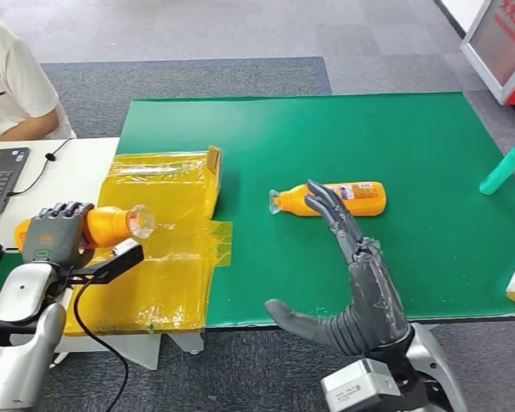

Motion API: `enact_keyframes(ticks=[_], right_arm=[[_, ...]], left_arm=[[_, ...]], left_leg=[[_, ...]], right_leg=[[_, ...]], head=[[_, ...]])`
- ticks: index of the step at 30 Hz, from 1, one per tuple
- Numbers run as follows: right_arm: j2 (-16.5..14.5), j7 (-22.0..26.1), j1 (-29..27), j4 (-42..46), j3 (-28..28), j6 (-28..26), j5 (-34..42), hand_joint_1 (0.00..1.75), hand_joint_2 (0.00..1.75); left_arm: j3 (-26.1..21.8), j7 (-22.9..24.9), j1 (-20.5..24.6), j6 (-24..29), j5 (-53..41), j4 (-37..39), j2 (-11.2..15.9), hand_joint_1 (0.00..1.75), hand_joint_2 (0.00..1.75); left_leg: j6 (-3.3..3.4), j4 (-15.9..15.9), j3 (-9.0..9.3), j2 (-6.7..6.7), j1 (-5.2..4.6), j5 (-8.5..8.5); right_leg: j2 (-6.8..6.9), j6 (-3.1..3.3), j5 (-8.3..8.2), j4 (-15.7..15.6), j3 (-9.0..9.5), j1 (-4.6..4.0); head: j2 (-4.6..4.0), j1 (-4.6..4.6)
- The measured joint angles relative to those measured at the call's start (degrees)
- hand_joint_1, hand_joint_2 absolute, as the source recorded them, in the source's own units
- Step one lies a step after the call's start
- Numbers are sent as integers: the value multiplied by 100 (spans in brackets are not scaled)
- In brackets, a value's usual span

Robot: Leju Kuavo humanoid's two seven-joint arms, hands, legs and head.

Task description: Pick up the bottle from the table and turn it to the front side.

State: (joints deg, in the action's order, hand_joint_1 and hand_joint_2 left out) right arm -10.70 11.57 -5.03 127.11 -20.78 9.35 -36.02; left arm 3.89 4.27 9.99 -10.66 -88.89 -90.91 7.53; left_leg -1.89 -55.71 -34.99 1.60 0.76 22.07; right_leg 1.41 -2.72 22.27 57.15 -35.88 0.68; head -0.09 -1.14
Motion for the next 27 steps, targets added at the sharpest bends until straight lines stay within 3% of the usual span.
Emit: enact_keyframes(ticks=[10,27], right_arm=[[2,55,152,40,-131,-52,195,0,175],[14,160,227,99,-247,-143,514,0,175]], left_arm=[[526,128,494,143,0,753,-242,175,175],[791,-148,681,468,0,1813,-1196,175,175]], left_leg=[[-1,0,0,0,0,-1],[0,0,-3,0,-1,0]], right_leg=[[0,2,-2,0,-1,0],[0,1,-2,0,-1,0]], head=[[0,-1],[0,-1]])
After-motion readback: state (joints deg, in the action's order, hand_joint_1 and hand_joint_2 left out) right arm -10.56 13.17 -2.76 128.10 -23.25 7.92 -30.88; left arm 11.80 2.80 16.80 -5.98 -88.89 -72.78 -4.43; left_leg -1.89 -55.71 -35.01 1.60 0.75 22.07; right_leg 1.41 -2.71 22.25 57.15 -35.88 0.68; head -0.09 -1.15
